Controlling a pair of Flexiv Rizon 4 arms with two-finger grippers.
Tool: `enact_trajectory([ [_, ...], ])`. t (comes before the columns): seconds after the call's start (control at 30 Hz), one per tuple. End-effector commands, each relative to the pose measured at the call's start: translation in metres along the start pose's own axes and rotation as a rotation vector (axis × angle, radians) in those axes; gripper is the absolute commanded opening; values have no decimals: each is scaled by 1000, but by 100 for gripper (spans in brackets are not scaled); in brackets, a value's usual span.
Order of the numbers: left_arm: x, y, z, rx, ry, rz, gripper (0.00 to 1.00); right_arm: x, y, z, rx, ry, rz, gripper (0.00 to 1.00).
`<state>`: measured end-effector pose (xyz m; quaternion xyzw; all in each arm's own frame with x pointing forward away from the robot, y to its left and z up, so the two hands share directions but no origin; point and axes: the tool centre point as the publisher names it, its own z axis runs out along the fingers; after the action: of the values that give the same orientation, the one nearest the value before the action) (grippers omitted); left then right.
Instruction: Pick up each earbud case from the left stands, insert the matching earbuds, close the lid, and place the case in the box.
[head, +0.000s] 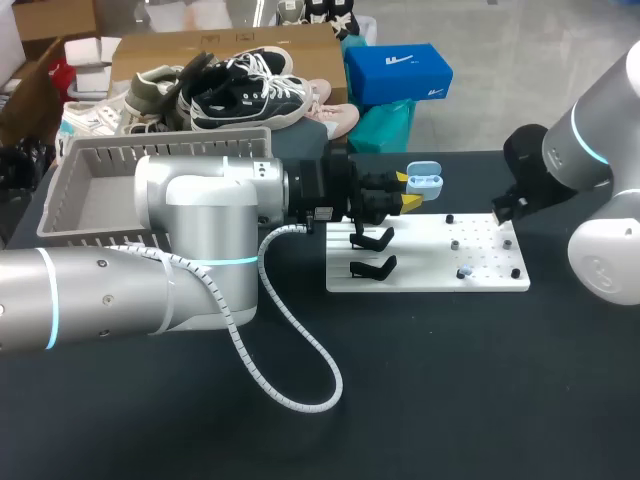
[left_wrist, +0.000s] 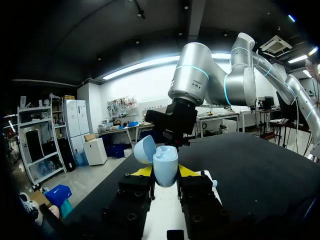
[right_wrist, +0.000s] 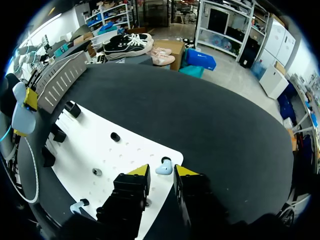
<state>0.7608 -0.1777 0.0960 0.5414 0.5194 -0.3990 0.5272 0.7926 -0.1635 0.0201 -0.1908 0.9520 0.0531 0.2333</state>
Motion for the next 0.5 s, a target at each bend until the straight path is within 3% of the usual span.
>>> enact_trajectory([
  [0.03,1,1,0,1,-4,2,0,0,2,1,9,-1,5,26],
  [0.2,1,1,0,1,-4,2,0,1,1,2,10,2,11,16],
  [0.23,1,1,0,1,-4,2,0,1,1,2,9,1,12,13],
  [0.27,1,1,0,1,-4,2,0,1,1,2,10,1,13,1],
  [0.5,1,1,0,1,-4,2,0,3,1,-4,21,-1,17,0],
])
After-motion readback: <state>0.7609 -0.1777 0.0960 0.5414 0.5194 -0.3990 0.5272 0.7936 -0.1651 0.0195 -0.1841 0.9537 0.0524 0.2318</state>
